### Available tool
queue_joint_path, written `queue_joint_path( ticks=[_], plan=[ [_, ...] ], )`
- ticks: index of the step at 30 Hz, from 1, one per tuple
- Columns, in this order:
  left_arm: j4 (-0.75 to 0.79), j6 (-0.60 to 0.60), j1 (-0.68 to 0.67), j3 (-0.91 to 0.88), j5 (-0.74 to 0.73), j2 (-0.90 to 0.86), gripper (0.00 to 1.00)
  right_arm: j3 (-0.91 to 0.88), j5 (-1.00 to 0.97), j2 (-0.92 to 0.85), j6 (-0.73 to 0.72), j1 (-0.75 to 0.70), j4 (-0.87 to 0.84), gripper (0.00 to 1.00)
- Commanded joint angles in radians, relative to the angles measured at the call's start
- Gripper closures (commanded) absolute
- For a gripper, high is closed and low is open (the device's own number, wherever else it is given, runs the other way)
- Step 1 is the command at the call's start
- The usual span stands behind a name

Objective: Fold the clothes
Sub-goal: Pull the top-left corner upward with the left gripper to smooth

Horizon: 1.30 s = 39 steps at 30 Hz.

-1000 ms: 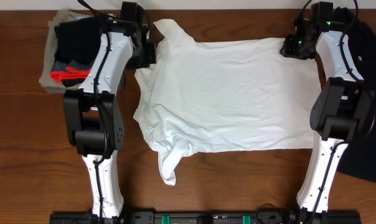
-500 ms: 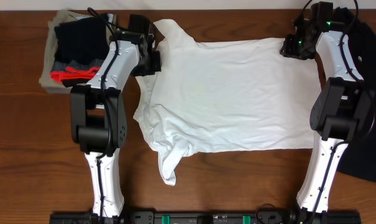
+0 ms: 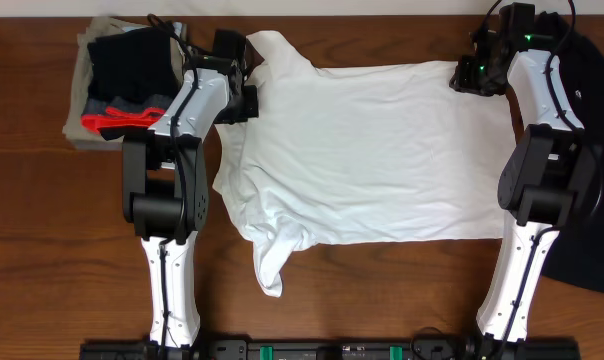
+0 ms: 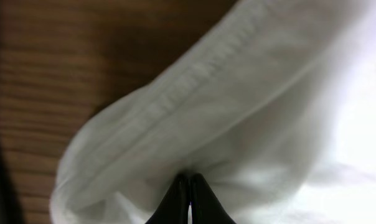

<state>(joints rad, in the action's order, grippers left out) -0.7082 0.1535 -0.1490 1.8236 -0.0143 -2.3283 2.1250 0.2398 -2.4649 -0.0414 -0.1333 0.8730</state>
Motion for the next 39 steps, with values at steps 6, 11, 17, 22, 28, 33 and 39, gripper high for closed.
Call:
queue_joint_path(
  ticks=[6, 11, 17, 22, 28, 33, 39],
  plan=[
    [0.126, -0.034, 0.01, -0.007, 0.211, -0.055, 0.94, 0.018, 0.005, 0.026, -0.009, 0.008, -0.002, 0.67],
    [0.142, -0.045, 0.008, -0.007, 0.209, -0.055, 0.93, 0.018, -0.007, 0.026, -0.009, 0.008, -0.001, 0.67],
    [0.079, -0.045, -0.014, 0.027, 0.153, -0.018, 0.93, 0.018, -0.007, 0.026, -0.005, 0.008, -0.001, 0.66],
    [0.007, -0.056, -0.03, 0.134, -0.05, 0.026, 0.77, 0.018, -0.002, 0.026, 0.005, 0.008, 0.0, 0.53],
    [-0.072, -0.056, -0.051, 0.292, -0.083, 0.026, 0.68, 0.027, 0.058, 0.026, 0.059, 0.01, 0.028, 0.37],
    [-0.051, -0.056, -0.063, 0.339, -0.083, 0.026, 0.67, 0.116, 0.057, 0.026, 0.105, 0.01, 0.121, 0.36],
    [0.011, -0.056, -0.064, 0.339, -0.083, -0.023, 0.67, 0.253, -0.002, 0.026, 0.134, 0.01, 0.202, 0.36]
  ],
)
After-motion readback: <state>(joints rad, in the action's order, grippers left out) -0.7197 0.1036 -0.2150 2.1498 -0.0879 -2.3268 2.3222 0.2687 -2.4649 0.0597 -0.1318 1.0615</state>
